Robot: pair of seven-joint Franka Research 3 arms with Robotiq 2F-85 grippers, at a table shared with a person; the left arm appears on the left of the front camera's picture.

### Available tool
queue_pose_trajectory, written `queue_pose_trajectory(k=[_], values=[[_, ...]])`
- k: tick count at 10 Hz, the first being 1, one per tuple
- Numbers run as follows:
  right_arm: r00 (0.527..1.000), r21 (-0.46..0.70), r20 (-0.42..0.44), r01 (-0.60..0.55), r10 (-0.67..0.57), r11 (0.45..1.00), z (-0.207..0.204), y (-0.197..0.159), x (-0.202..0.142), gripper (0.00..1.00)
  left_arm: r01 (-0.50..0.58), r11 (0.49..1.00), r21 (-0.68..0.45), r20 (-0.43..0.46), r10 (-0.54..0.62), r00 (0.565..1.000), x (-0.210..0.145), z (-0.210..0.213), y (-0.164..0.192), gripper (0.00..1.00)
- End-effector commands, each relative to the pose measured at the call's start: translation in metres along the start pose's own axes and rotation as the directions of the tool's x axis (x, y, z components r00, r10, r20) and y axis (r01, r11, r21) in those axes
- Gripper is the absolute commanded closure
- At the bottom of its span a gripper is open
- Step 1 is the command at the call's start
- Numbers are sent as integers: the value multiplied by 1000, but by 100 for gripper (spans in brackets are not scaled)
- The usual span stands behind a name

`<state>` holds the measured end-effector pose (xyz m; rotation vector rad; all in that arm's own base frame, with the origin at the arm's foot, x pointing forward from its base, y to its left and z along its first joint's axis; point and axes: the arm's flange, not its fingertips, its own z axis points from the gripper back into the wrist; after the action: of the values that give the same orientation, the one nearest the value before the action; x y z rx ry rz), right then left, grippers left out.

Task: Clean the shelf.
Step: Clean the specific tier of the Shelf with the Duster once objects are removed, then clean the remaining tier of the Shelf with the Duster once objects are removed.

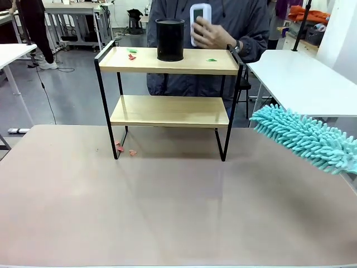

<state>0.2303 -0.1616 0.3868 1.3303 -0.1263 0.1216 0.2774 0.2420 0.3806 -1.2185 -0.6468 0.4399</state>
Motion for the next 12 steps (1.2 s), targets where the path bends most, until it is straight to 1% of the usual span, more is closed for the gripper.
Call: queue_pose_trajectory(k=[1,12], values=[[999,15,1,-50,50,999,3,14,-7,88,20,1000,-23,11,-20,1000,-5,-3,0,0],[999,15,1,-50,50,999,3,14,-7,88,20,1000,-23,11,-20,1000,-5,-3,0,0]])
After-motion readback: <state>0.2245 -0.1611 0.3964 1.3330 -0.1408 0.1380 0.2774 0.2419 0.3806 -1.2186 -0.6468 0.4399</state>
